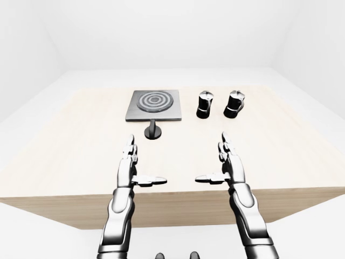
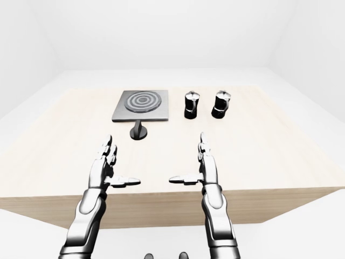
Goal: Turn off the stove.
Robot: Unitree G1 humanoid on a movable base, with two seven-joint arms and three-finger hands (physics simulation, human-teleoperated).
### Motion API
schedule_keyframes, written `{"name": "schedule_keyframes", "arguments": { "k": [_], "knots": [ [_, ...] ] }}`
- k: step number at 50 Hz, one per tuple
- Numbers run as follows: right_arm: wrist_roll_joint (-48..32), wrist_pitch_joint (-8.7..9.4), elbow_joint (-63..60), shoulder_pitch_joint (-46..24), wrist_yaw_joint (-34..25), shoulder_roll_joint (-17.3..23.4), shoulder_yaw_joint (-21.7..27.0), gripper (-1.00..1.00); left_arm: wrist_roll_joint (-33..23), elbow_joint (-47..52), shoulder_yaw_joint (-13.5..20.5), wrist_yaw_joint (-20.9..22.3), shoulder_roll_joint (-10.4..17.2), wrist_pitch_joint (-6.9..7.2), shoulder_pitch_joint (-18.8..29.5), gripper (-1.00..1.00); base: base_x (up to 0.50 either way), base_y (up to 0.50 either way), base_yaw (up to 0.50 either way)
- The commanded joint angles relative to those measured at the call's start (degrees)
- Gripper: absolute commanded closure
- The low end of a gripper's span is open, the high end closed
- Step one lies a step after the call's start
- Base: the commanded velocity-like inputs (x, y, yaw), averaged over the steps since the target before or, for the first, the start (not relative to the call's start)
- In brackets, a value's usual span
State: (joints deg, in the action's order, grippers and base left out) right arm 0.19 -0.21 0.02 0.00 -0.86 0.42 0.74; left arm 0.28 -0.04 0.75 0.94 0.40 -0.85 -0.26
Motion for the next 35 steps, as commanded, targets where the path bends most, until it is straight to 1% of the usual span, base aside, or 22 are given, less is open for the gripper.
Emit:
{"name": "schedule_keyframes", "arguments": {
  "k": [1, 2, 4, 6, 7, 9, 10, 16, 21, 25, 28, 31, 32, 35],
  "knots": [
    [-0.1, -0.08, 0.2, -0.2, -1.3, 0.7, 1.1, -1.0, 0.3, 0.4, 1.1, 1.7, 0.6, -1.51, -0.8, -1.0, 0.0, 0.0, 0.0],
    [-0.1, 0.42, -0.2, -0.2, -1.2, 0.6, 1.1, -1.0, 0.2, 0.0, 1.1, 1.6, 0.6, -1.82, -0.6, -1.0, 0.0, 0.0, 0.0],
    [0.0, -0.29, 0.5, -0.2, -1.3, 0.7, 1.1, -1.0, 0.1, 0.7, 1.0, 1.7, 0.6, -1.62, -1.0, -1.0, 0.0, 0.0, 0.0],
    [0.0, 0.1, 0.6, -0.4, -1.5, 0.7, 1.1, -1.0, 0.0, 0.0, 1.0, 1.7, 0.5, -2.56, -0.9, -1.0, 0.0, 0.0, 0.0],
    [-0.1, 0.34, 0.4, -0.4, -1.6, 0.7, 1.0, -1.0, -0.4, -0.1, 0.9, 1.4, 0.5, -3.54, -1.2, -1.0, 0.0, 0.0, 0.0],
    [-0.1, 0.46, 0.3, -0.4, -1.7, 0.7, 0.9, -1.0, -0.4, 0.1, 0.9, 1.5, 0.5, -3.68, -1.4, -1.0, 0.0, 0.0, 0.0],
    [-0.2, 0.38, 0.3, -0.4, -1.7, 0.6, 0.9, -1.0, -0.4, 0.1, 0.8, 1.7, 0.5, -4.09, -1.5, -1.0, 0.0, 0.0, 0.0],
    [-0.3, 0.74, 0.2, -0.6, -1.9, 0.6, 0.8, -1.0, -0.6, 0.1, 0.8, 1.9, 0.6, -4.11, -1.6, -1.0, 0.0, 0.21, 0.0],
    [-0.3, 0.26, 0.7, -0.6, -2.0, 0.7, 0.8, -1.0, -0.7, -0.3, 0.7, 2.1, 0.5, -4.15, -1.8, -1.0, 0.03, 0.41, 0.0],
    [-0.5, 0.32, 0.2, -0.4, -1.9, 0.6, 0.7, -1.0, -1.0, -0.7, 0.8, 1.7, 0.4, -4.15, -1.5, -1.0, 0.04, 0.41, 0.0],
    [-0.6, -0.15, 0.4, -0.4, -2.0, 0.6, 0.8, -1.0, -0.8, -0.3, 0.8, 1.6, 0.4, -4.15, -1.5, -1.0, 0.04, 0.39, 0.0],
    [-0.6, 0.21, -0.1, -0.4, -1.9, 0.6, 0.7, -1.0, -0.7, 0.9, 0.8, 1.7, 0.5, -4.07, -1.9, -1.0, 0.04, 0.32, 0.0],
    [-0.7, 0.75, -0.6, -0.4, -1.9, 0.5, 0.6, -1.0, -0.8, 0.9, 0.7, 1.7, 0.4, -4.15, -2.0, -1.0, 0.03, 0.32, 0.0],
    [-0.5, 0.0, 0.1, -0.4, -2.0, 0.6, 0.7, -1.0, -0.8, 0.4, 0.8, 1.5, 0.4, -4.15, -1.8, -1.0, 0.04, 0.32, 0.0]
  ]
}}
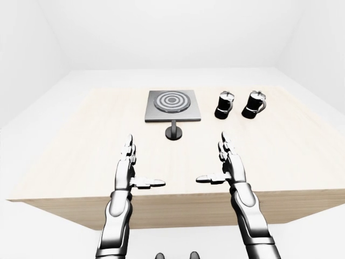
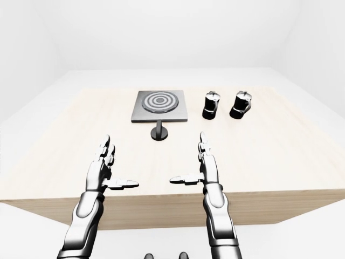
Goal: Turn off the stove.
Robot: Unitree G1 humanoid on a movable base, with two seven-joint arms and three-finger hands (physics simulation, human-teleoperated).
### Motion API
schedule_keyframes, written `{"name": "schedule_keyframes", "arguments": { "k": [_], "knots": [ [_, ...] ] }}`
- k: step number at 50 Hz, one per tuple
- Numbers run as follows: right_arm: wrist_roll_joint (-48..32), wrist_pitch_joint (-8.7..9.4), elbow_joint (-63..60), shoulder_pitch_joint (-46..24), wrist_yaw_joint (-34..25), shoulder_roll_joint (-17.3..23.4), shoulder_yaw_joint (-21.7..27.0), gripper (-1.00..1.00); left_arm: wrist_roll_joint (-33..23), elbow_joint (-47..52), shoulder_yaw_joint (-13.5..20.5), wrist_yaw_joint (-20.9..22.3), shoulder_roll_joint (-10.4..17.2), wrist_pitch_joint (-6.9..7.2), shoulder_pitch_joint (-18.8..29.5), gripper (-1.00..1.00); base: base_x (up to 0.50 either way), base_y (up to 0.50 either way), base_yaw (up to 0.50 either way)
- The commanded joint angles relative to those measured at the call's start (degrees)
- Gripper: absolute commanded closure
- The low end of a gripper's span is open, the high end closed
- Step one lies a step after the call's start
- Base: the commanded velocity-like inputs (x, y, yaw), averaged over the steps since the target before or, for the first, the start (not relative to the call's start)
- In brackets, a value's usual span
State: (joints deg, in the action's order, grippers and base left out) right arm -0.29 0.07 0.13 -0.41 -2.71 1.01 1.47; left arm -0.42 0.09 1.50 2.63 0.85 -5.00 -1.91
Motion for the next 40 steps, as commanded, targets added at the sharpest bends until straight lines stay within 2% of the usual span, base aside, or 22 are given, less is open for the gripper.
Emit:
{"name": "schedule_keyframes", "arguments": {
  "k": [1, 10, 13, 21, 24, 29, 32, 40],
  "knots": [
    [0.0, -0.36, 0.2, 0.0, -0.2, 0.0, 0.0, -1.0, 0.0, 0.6, 0.0, -0.1, 0.0, 0.06, -0.1, -1.0, 0.03, 0.32, 0.0],
    [0.1, 0.01, 0.2, -0.3, -0.3, 0.0, 0.1, -1.0, 0.1, -0.7, 0.1, -0.2, -0.1, 0.0, 0.4, -1.0, 0.03, 0.32, 0.0],
    [0.2, -0.69, 0.9, -0.2, -0.4, 0.1, 0.2, -1.0, 0.1, -1.4, 0.1, -0.3, -0.1, 0.0, 0.7, -1.0, 0.03, 0.32, 0.0],
    [0.1, 0.16, 0.0, -0.3, -0.3, 0.0, 0.1, -1.0, 0.3, -0.7, 0.1, -0.2, 0.0, 0.0, 0.4, -1.0, 0.03, 0.29, 0.0],
    [0.2, -0.74, 0.8, -0.2, -0.4, 0.1, 0.2, -1.0, 0.2, -1.6, 0.1, -0.2, 0.0, 0.0, 0.7, -1.0, 0.05, 0.09, 0.0],
    [0.2, 0.0, 0.0, -0.2, -0.3, 0.0, 0.1, -1.0, 0.2, -1.8, 0.0, -0.2, 0.0, 0.0, 0.8, -1.0, 0.15, 0.01, 0.0],
    [0.3, -0.47, 0.5, -0.2, -0.4, 0.1, 0.2, -1.0, 0.2, -1.4, 0.0, -0.2, 0.0, 0.0, 0.7, -1.0, 0.2, 0.01, 0.0],
    [0.2, -0.15, 0.1, -0.2, -0.3, 0.0, 0.1, -1.0, 0.2, -0.9, 0.1, -0.1, 0.0, 0.0, 0.4, -1.0, 0.2, 0.01, 0.0]
  ]
}}
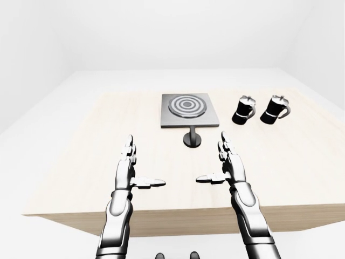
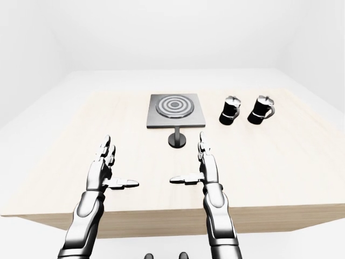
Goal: Turn off the stove.
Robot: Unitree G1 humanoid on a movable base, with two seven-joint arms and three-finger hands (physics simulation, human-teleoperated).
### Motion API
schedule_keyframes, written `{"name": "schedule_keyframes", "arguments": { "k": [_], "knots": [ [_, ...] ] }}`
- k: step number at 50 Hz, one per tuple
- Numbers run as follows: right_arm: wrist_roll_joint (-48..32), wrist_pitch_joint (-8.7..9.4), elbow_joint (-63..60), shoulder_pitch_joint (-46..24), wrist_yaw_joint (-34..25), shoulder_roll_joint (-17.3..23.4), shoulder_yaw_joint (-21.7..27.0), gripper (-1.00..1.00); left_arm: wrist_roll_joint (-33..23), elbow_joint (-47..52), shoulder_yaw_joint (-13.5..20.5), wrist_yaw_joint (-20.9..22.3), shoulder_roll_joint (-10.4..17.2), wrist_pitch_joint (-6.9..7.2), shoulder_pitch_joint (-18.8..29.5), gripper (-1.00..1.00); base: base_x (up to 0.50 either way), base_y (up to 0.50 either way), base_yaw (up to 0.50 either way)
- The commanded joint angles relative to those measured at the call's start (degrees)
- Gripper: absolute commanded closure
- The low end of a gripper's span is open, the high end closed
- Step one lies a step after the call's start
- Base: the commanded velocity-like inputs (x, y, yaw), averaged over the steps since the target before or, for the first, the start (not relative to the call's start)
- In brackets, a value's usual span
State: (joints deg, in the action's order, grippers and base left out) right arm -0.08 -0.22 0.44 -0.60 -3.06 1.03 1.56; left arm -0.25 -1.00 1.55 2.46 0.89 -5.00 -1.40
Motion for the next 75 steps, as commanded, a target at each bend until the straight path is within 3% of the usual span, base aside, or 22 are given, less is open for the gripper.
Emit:
{"name": "schedule_keyframes", "arguments": {
  "k": [1, 12, 15, 16, 18, 23, 29, 44, 47, 52, 55, 59, 60, 61, 62, 63, 64, 70, 73, 75],
  "knots": [
    [0.0, -0.02, -0.1, 0.0, 0.0, 0.0, 0.0, -1.0, 0.0, -0.2, 0.0, 0.0, -0.1, 0.0, 0.0, -1.0, 0.2, 0.01, 0.0],
    [0.1, -0.65, 0.8, 0.1, -0.2, 0.1, 0.2, -1.0, 0.2, 0.1, 0.0, -0.2, -0.1, 0.0, 0.1, -1.0, 0.2, 0.03, 0.0],
    [0.1, 0.15, 0.0, 0.0, -0.1, 0.0, 0.0, -1.0, 1.2, 1.5, 0.4, 0.0, 0.0, 1.76, 0.3, -1.0, 0.2, 0.11, 0.0],
    [0.1, 0.19, 0.0, 0.0, 0.0, 0.0, 0.0, -1.0, 1.2, 1.5, 0.4, 0.0, 0.0, 1.78, 0.3, -1.0, 0.2, 0.11, 0.0],
    [0.1, -0.12, 0.3, 0.0, -0.1, 0.0, 0.0, -1.0, 1.0, 0.8, 0.3, 0.0, -0.1, 0.8, 0.2, -1.0, 0.2, 0.12, 0.0],
    [-0.2, 0.11, 0.0, 0.0, 0.0, 0.1, -0.1, -1.0, 0.9, 0.1, 0.3, 0.0, 0.0, 0.29, 0.5, -1.0, 0.2, 0.14, 0.0],
    [0.1, -0.34, 0.7, -0.2, -0.1, 0.1, 0.2, -1.0, 0.9, 1.5, 0.1, 0.2, 0.0, 1.04, -0.1, -1.0, 0.2, 0.15, 0.0],
    [0.2, 0.03, 0.0, 0.0, 0.0, 0.0, 0.1, -1.0, 0.9, 1.5, 0.2, 0.2, 0.0, 1.02, -0.1, -1.0, 0.21, 0.06, 0.0],
    [0.2, -0.17, 0.1, 0.0, 0.0, 0.0, 0.1, -1.0, 0.9, 0.6, 0.2, 0.1, -0.1, 0.47, 0.3, -1.0, 0.24, 0.0, 0.0],
    [0.2, -0.6, 0.5, 0.0, -0.1, 0.1, 0.2, -1.0, 1.5, 1.4, 0.6, 0.0, 0.0, 1.63, 0.5, -1.0, 0.25, 0.0, 0.0],
    [0.2, 0.09, -0.1, 0.0, 0.3, 0.0, 0.1, -1.0, 2.4, 2.0, 1.0, -0.3, 0.0, 2.21, 0.6, -1.0, 0.25, 0.0, 0.0],
    [0.6, -0.25, 0.3, 0.1, 0.9, 0.0, 0.5, -1.0, 5.5, 2.4, 3.7, -4.7, -0.5, 0.72, 2.1, -1.0, 0.11, 0.0, 0.0],
    [0.7, -0.8, 0.9, 0.0, 0.9, 0.0, 0.6, -1.0, 7.2, 3.7, 4.7, -5.8, -0.4, 1.72, 2.4, -1.0, 0.04, 0.0, 0.0],
    [0.8, -1.0, 1.2, 0.0, 0.9, 0.1, 0.7, -1.0, 7.7, 3.4, 5.6, -7.8, -0.3, 1.15, 3.0, -1.0, 0.0, 0.0, 0.0],
    [0.8, -0.72, 1.0, -0.1, 0.9, 0.1, 0.6, -1.0, 9.0, 3.8, 6.6, -9.1, 0.2, 2.86, 3.3, -1.0, 0.0, 0.0, 0.0],
    [0.8, -0.39, 0.8, -0.1, 1.0, 0.1, 0.6, -1.0, 10.0, 4.1, 7.3, -9.5, 0.6, 2.75, 3.2, -1.0, 0.0, 0.0, 0.0],
    [0.7, 0.29, 0.2, -0.1, 1.1, 0.0, 0.5, -1.0, 10.1, 2.5, 9.4, -11.2, 1.2, 0.0, 3.1, -1.0, 0.0, 0.0, 0.0],
    [0.7, -0.27, 0.9, -0.3, 0.8, 0.2, 0.5, -1.0, 16.3, 1.3, 15.6, -15.4, 3.5, 0.0, 2.3, -1.0, 0.0, 0.0, 0.0],
    [0.5, -0.06, 0.5, -0.1, 1.0, 0.1, 0.4, -1.0, 17.1, -1.5, 17.5, -19.7, 5.0, 0.0, 4.0, -1.0, 0.0, 0.0, 0.0],
    [0.3, 0.39, -0.1, 0.0, 1.2, 0.0, 0.3, -1.0, 17.2, -2.7, 19.2, -25.2, 5.5, 0.0, 4.9, -1.0, 0.0, 0.0, 0.0]
  ]
}}
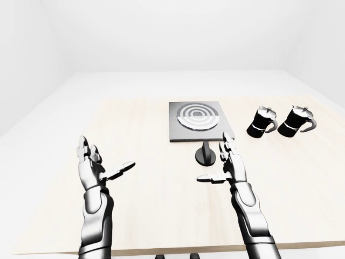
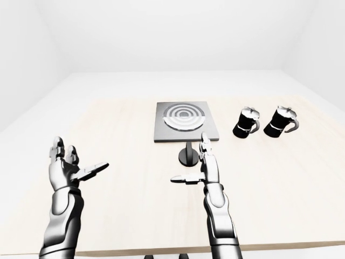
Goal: Turn off the stove.
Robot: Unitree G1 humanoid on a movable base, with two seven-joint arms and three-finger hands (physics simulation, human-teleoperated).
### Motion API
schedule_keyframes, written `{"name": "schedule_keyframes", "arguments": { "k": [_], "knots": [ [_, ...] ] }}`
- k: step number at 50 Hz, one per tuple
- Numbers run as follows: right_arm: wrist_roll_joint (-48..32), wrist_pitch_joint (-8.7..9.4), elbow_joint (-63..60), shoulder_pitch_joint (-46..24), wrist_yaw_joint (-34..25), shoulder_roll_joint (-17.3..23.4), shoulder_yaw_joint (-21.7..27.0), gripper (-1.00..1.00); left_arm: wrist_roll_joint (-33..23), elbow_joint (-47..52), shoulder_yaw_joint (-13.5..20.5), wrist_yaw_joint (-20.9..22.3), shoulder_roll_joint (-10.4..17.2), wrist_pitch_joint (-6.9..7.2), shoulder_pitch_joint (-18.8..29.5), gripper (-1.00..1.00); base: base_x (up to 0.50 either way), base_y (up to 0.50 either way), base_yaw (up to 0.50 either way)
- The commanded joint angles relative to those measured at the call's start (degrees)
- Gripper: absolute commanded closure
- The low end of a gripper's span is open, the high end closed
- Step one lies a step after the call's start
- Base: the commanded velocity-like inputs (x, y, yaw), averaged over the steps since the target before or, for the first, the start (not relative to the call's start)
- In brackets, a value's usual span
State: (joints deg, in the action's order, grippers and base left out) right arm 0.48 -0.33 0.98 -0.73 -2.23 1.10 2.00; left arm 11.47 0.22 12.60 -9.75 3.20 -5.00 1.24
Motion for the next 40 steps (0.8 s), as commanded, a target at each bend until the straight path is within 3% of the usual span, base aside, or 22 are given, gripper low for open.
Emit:
{"name": "schedule_keyframes", "arguments": {
  "k": [1, 3, 14, 18, 24, 30, 32, 33, 40],
  "knots": [
    [-0.3, 0.15, -0.4, 0.2, 0.3, 0.0, -0.1, -1.0, 5.4, -5.0, 8.8, -16.0, 3.5, 0.0, 2.9, -1.0, 0.0, 0.0, 0.0],
    [-0.3, 0.42, -0.7, 0.2, 0.3, -0.1, -0.2, -1.0, 6.1, -7.3, 10.4, -20.2, 4.8, 0.0, 3.5, -1.0, 0.0, 0.0, 0.0],
    [-0.3, 0.94, -1.3, 0.3, 0.3, -0.1, -0.3, -1.0, 21.1, -15.8, 17.3, -20.2, 7.7, 0.0, 3.2, -1.0, 0.0, 0.0, 0.0],
    [-0.3, 0.76, -1.1, 0.2, 0.2, -0.1, -0.3, -1.0, 24.7, -16.7, 16.8, -20.2, 9.6, 0.0, 1.5, -1.0, 0.0, 0.0, 0.0],
    [-1.0, 0.27, -0.8, 0.2, -0.1, 0.0, -0.5, -1.0, 25.2, -22.2, 17.8, -20.2, 12.3, 0.0, 2.8, -1.0, 0.0, 0.0, 0.0],
    [-1.4, 0.92, -1.2, 0.1, -0.1, -0.1, -0.7, -1.0, 23.9, -27.4, 17.2, -20.2, 14.5, 0.0, 3.9, -1.0, 0.0, 0.0, 0.0],
    [-1.5, 0.88, -0.9, 0.1, -0.1, -0.1, -0.6, -1.0, 22.6, -27.6, 16.7, -20.2, 14.5, 0.0, 4.1, -1.0, 0.0, 0.0, 0.0],
    [-1.3, 2.01, -0.4, -0.2, 0.5, -0.1, -0.2, -1.0, 19.1, -19.8, 12.6, -20.2, 13.6, 0.0, 1.3, -1.0, 0.0, 0.0, 0.0],
    [-1.3, 2.07, -0.4, -0.2, 0.6, -0.1, -0.3, -1.0, 17.1, -18.7, 14.5, -20.2, 12.1, 0.0, 1.6, -1.0, 0.0, 0.0, 0.0]
  ]
}}
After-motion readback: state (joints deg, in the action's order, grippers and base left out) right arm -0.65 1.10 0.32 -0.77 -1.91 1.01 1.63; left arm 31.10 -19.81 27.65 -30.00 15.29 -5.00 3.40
